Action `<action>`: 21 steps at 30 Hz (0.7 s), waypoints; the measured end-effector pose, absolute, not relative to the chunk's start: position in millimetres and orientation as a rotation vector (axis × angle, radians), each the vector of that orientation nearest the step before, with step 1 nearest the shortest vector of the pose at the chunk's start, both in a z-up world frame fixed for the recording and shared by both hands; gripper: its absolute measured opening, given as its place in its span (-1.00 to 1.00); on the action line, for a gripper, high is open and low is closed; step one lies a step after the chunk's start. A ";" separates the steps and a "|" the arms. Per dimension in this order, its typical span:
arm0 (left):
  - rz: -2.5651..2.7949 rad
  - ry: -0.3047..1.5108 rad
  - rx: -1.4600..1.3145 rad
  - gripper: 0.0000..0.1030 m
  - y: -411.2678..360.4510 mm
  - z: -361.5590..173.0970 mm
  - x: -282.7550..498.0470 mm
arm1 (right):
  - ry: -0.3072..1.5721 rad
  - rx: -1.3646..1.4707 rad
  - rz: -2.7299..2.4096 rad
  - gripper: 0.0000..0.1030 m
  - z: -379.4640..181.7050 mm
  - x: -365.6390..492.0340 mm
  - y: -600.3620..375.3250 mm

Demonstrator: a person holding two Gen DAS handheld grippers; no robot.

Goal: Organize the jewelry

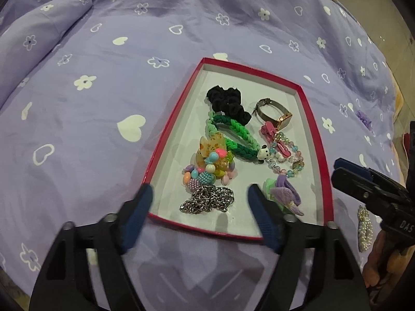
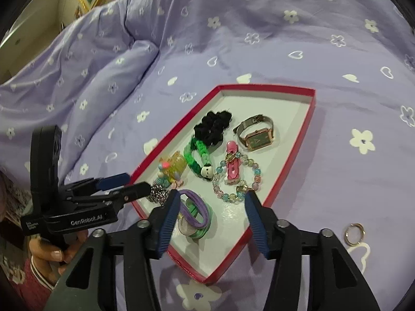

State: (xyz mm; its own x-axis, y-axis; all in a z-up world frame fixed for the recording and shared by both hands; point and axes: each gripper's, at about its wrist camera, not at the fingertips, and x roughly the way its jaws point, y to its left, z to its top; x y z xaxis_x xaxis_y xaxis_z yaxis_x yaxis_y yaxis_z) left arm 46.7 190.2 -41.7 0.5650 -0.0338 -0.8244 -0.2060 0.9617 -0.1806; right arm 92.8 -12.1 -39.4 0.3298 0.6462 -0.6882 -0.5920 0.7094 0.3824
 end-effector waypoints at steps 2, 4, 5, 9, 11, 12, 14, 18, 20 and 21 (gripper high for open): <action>0.107 0.952 -0.269 0.61 188.8 -36.9 41.1 | 0.912 0.090 0.808 0.28 -35.1 89.8 -17.7; 0.115 0.947 -0.273 0.66 188.2 -33.7 35.8 | 0.894 0.112 0.809 0.38 -31.6 86.0 -22.5; 0.119 0.942 -0.278 0.67 188.1 -32.0 32.4 | 0.886 0.126 0.808 0.40 -29.8 83.6 -25.5; 0.130 0.919 -0.310 0.71 188.6 -25.7 17.3 | 0.861 0.170 0.813 0.53 -25.0 74.9 -34.1; 0.141 0.914 -0.322 0.73 188.6 -23.3 9.7 | 0.852 0.185 0.821 0.57 -22.8 70.0 -36.7; 0.149 0.914 -0.324 0.74 188.4 -22.5 7.2 | 0.846 0.195 0.827 0.60 -21.8 66.6 -38.1; 0.168 0.910 -0.326 0.75 187.8 -20.9 -0.8 | 0.833 0.208 0.833 0.65 -20.1 59.8 -41.2; 0.186 0.900 -0.340 0.75 186.8 -18.9 -16.8 | 0.815 0.245 0.849 0.72 -17.8 47.0 -46.6; 0.189 0.895 -0.341 0.76 185.6 -17.6 -24.6 | 0.805 0.242 0.846 0.74 -16.0 39.4 -48.2; 0.188 0.893 -0.341 0.76 184.9 -16.8 -28.3 | 0.803 0.237 0.844 0.76 -15.4 35.7 -49.1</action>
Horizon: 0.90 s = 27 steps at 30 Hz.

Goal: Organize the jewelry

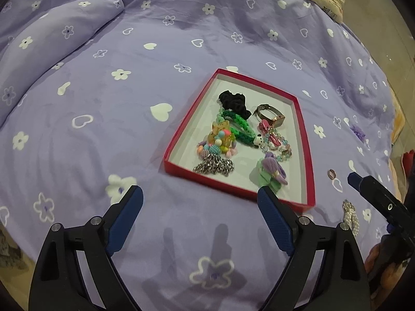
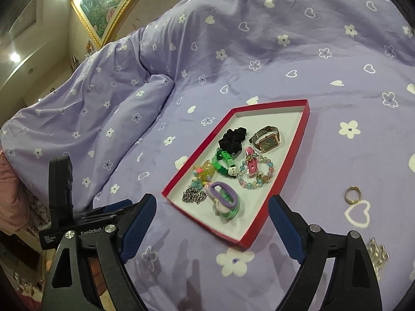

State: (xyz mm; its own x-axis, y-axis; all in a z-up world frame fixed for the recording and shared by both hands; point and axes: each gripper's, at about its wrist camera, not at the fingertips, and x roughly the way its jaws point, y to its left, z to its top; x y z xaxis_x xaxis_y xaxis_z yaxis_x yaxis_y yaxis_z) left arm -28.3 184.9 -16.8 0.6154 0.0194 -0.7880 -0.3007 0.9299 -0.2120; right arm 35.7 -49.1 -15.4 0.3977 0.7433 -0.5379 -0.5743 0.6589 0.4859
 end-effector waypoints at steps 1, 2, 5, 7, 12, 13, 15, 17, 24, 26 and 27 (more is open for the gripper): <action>0.188 0.892 -0.341 0.76 184.3 -15.7 -31.9 | 0.802 0.232 0.843 0.77 -14.8 32.4 -49.7; 0.183 0.890 -0.341 0.76 183.6 -13.9 -36.5 | 0.800 0.227 0.845 0.77 -14.2 29.0 -50.4; 0.178 0.887 -0.337 0.76 182.0 -7.1 -46.5 | 0.790 0.208 0.835 0.78 -11.0 18.8 -54.5; 0.175 0.883 -0.327 0.76 180.6 0.3 -51.4 | 0.790 0.200 0.831 0.79 -7.0 15.2 -56.3; 0.188 0.831 -0.265 0.92 174.0 27.2 -63.7 | 0.768 0.119 0.803 0.90 18.0 10.4 -56.4; 0.198 0.813 -0.239 1.00 171.6 32.8 -65.7 | 0.754 0.103 0.801 0.93 24.8 9.4 -56.8; 0.227 0.767 -0.186 1.00 166.3 39.3 -70.6 | 0.728 0.070 0.785 1.00 34.5 6.3 -57.9; 0.265 0.746 -0.137 1.00 162.5 37.4 -71.0 | 0.706 0.040 0.774 1.00 37.7 2.5 -58.3; 0.296 0.760 -0.124 1.00 160.7 5.9 -69.4 | 0.673 -0.006 0.748 1.00 3.9 -14.0 -49.5; 0.309 0.758 -0.118 1.00 159.6 -3.0 -70.3 | 0.676 -0.012 0.735 1.00 -7.5 -16.0 -47.1; 0.314 0.756 -0.114 1.00 157.9 -6.7 -71.4 | 0.678 -0.010 0.733 1.00 -13.1 -16.5 -46.3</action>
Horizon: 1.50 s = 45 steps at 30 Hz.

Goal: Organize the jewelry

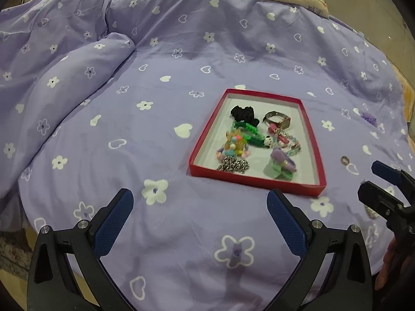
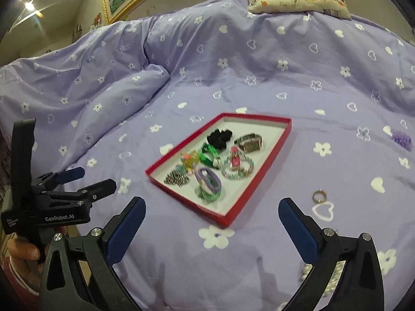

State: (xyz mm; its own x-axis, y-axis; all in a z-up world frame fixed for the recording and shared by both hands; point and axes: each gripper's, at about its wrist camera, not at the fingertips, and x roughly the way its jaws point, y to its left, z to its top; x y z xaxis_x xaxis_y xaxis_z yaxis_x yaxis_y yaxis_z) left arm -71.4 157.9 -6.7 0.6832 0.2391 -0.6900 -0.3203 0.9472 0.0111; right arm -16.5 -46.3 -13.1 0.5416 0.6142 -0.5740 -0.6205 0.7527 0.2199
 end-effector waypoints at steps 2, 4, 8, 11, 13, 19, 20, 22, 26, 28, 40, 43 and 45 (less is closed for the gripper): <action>0.322 0.755 -0.103 1.00 155.5 -12.3 -74.0 | 0.679 -0.005 0.730 1.00 -20.4 -16.6 -45.8; 0.326 0.750 -0.093 1.00 153.0 -15.4 -76.4 | 0.681 -0.009 0.732 1.00 -26.6 -16.4 -44.1; 0.337 0.736 -0.077 1.00 150.4 -15.6 -81.0 | 0.696 -0.010 0.732 1.00 -33.3 -16.0 -43.1; 0.335 0.714 -0.089 1.00 151.0 -10.8 -85.4 | 0.698 -0.003 0.733 1.00 -33.4 -16.7 -44.3; 0.335 0.707 -0.091 1.00 149.9 -8.7 -86.6 | 0.692 -0.005 0.733 1.00 -31.8 -18.0 -44.8; 0.333 0.708 -0.074 1.00 144.8 -6.9 -88.1 | 0.707 -0.001 0.744 1.00 -32.7 -17.8 -44.9; 0.335 0.707 -0.069 1.00 143.9 -6.5 -88.4 | 0.708 -0.003 0.744 1.00 -32.9 -17.9 -44.8; 0.336 0.703 -0.061 1.00 141.9 -5.5 -88.5 | 0.708 -0.008 0.744 1.00 -32.6 -18.3 -44.8; 0.335 0.698 -0.054 1.00 138.9 -3.7 -88.7 | 0.712 -0.006 0.746 1.00 -32.8 -17.4 -44.9; 0.338 0.697 -0.056 1.00 138.7 -3.2 -89.3 | 0.715 -0.007 0.747 1.00 -33.1 -17.1 -44.9; 0.335 0.703 -0.067 1.00 138.0 -3.2 -90.0 | 0.717 -0.005 0.746 1.00 -34.5 -18.0 -43.8; 0.336 0.704 -0.066 1.00 137.9 -3.0 -89.9 | 0.714 -0.009 0.747 1.00 -34.6 -19.3 -42.4; 0.333 0.705 -0.070 1.00 138.0 -3.1 -90.4 | 0.713 -0.011 0.749 1.00 -34.5 -20.1 -41.7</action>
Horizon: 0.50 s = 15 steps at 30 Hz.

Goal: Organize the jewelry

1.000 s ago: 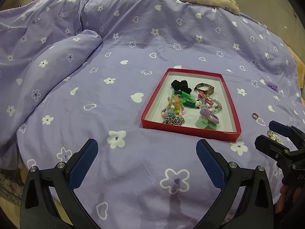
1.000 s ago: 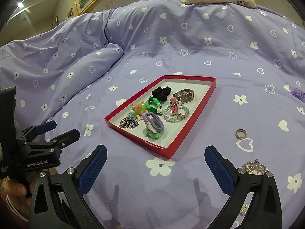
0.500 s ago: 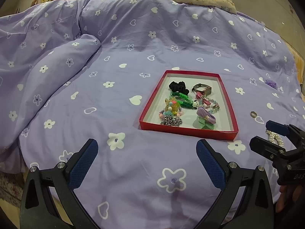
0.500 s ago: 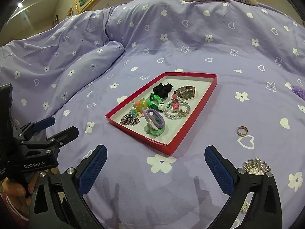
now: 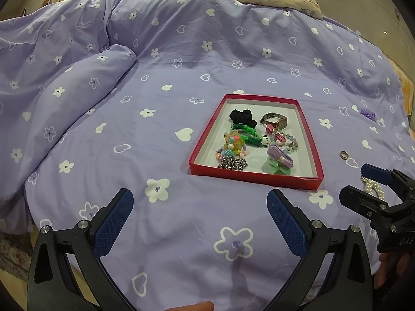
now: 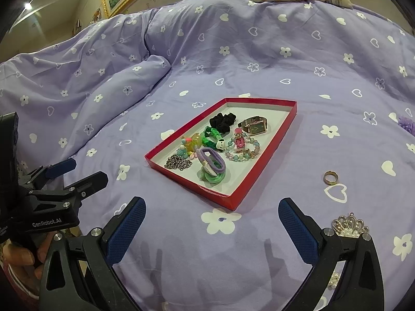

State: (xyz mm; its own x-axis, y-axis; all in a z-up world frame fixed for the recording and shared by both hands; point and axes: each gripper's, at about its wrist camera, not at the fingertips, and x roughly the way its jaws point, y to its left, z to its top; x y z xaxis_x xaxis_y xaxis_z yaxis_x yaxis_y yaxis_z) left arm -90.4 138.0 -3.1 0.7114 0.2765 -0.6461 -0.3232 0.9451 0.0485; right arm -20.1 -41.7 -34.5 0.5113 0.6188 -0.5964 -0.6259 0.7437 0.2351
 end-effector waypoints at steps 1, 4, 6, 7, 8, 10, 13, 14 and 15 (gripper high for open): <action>0.332 0.704 -0.071 1.00 138.1 -2.9 -90.1 | 0.714 -0.010 0.750 1.00 -34.5 -20.2 -41.6; 0.327 0.702 -0.074 1.00 138.6 -2.5 -90.3 | 0.714 -0.007 0.752 1.00 -34.3 -20.6 -41.4; 0.327 0.702 -0.074 1.00 138.6 -2.5 -90.3 | 0.714 -0.005 0.753 1.00 -34.0 -21.1 -40.8; 0.327 0.702 -0.074 1.00 138.6 -2.4 -90.4 | 0.713 -0.005 0.754 1.00 -33.4 -21.4 -40.5; 0.327 0.702 -0.073 1.00 138.5 -2.3 -90.5 | 0.712 -0.005 0.755 1.00 -33.1 -21.9 -40.3; 0.329 0.702 -0.073 1.00 138.3 -2.6 -90.6 | 0.712 -0.003 0.761 1.00 -32.7 -22.4 -40.1; 0.325 0.701 -0.071 1.00 136.7 -1.0 -90.7 | 0.709 -0.009 0.761 1.00 -32.0 -23.4 -39.0; 0.323 0.701 -0.070 1.00 136.1 -0.8 -90.7 | 0.709 -0.010 0.763 1.00 -32.0 -24.0 -38.5; 0.323 0.701 -0.069 1.00 135.6 -0.6 -90.8 | 0.710 -0.009 0.764 1.00 -32.1 -23.7 -38.8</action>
